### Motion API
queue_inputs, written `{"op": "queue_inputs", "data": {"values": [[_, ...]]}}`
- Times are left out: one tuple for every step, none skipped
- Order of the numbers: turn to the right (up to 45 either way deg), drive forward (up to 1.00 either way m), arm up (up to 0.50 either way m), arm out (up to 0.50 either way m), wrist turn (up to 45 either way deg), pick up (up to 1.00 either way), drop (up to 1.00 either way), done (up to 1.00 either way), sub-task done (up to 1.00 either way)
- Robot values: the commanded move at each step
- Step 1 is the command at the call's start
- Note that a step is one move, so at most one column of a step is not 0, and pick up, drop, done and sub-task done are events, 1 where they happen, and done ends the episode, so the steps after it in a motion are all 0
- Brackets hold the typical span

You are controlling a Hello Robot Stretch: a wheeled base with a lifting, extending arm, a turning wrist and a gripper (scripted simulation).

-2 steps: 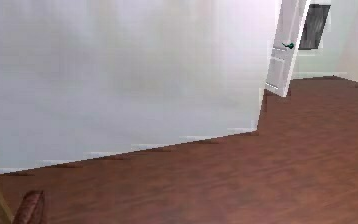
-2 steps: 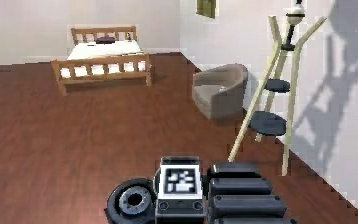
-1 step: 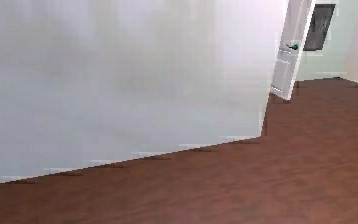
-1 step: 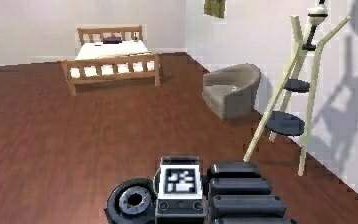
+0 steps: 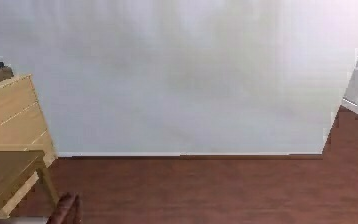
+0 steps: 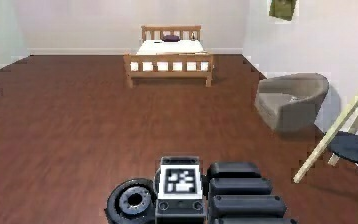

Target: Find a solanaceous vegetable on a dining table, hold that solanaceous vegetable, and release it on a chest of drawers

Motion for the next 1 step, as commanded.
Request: {"op": "queue_inputs", "data": {"values": [[0.0,0.8,0.0,0.0,0.0,0.0,0.0,0.0,0.0]]}}
